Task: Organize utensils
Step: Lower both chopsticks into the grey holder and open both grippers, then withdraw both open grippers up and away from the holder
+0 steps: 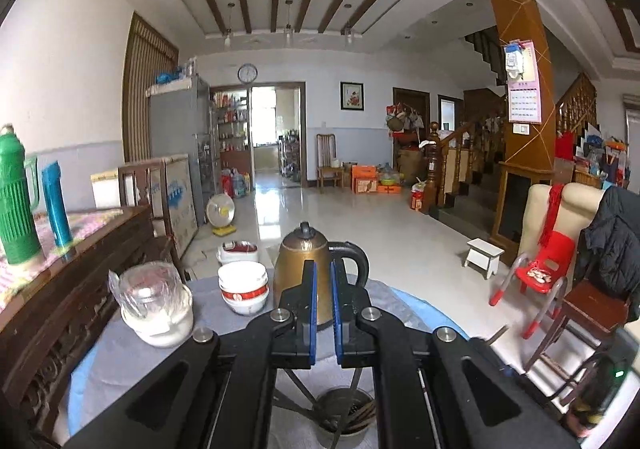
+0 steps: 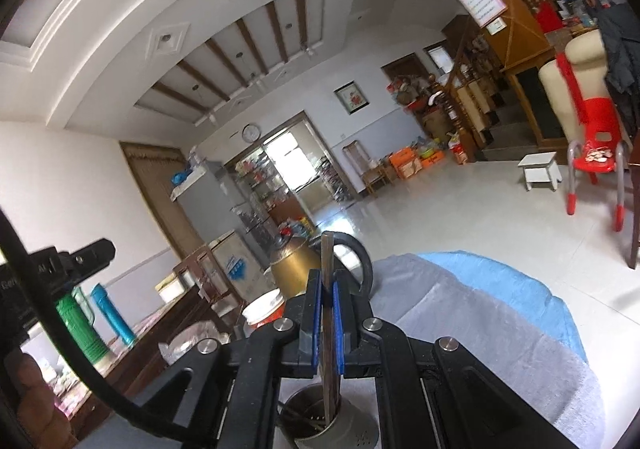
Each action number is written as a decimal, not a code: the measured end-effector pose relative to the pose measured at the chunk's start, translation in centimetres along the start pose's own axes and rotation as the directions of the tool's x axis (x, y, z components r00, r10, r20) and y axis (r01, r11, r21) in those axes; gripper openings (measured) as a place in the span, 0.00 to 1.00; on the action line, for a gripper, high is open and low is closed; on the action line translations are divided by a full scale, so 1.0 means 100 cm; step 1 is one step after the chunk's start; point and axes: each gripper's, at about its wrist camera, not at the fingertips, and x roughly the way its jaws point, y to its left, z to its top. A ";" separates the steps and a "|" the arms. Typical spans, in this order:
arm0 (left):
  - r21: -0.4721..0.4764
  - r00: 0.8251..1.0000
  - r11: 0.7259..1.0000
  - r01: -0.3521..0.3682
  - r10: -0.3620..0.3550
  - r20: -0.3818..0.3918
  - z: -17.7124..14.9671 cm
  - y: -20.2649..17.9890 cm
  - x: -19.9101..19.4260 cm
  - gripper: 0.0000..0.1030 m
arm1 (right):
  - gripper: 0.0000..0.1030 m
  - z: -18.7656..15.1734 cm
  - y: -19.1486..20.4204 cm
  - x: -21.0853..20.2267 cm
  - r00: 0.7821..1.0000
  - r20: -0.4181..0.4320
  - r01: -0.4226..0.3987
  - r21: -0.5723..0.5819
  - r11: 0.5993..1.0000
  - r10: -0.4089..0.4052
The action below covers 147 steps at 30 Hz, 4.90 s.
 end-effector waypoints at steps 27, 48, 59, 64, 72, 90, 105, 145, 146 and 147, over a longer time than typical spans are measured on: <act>0.061 0.995 0.998 -0.025 0.031 -0.099 -0.013 0.012 -0.003 0.55 | 0.71 -0.043 -0.097 -0.022 0.982 -0.031 -0.170 0.274 0.947 0.185; 0.220 0.931 0.973 0.063 0.022 -0.364 -0.040 -0.036 0.073 0.55 | 0.38 -0.108 -0.152 0.042 0.961 -0.257 -0.030 0.277 0.961 0.104; 0.222 0.900 0.969 0.110 -0.002 -0.436 -0.047 -0.043 0.093 0.55 | 0.38 -0.107 -0.149 0.040 0.962 -0.268 0.011 0.222 0.975 0.050; 0.212 0.887 0.970 0.114 -0.003 -0.462 -0.049 -0.038 0.104 0.38 | 0.38 -0.108 -0.148 0.044 0.960 -0.276 0.017 0.222 0.975 0.046; 0.207 0.879 0.970 0.131 -0.017 -0.476 -0.051 -0.036 0.109 0.10 | 0.38 -0.108 -0.147 0.048 0.957 -0.286 0.022 0.219 0.975 0.043; 0.214 0.918 0.961 0.176 -0.081 -0.388 -0.018 -0.038 0.054 0.07 | 0.38 -0.109 -0.147 0.049 0.955 -0.295 0.049 0.224 0.973 0.020; 0.058 0.988 0.994 0.097 -0.089 -0.123 0.045 -0.011 0.003 0.07 | 0.38 -0.108 -0.148 0.045 0.957 -0.291 0.056 0.229 0.972 0.013; 0.148 0.992 0.987 -0.056 0.072 -0.104 -0.011 -0.003 0.018 0.62 | 0.40 -0.108 -0.145 0.045 0.952 -0.305 0.060 0.215 0.975 0.009; 0.154 0.992 0.986 -0.061 0.077 -0.100 -0.011 0.000 0.011 0.67 | 0.40 -0.108 -0.144 0.045 0.952 -0.305 0.061 0.214 0.975 0.007; 0.160 0.992 0.985 -0.070 0.086 -0.097 -0.012 0.002 0.005 0.69 | 0.40 -0.108 -0.144 0.045 0.952 -0.305 0.063 0.214 0.975 0.005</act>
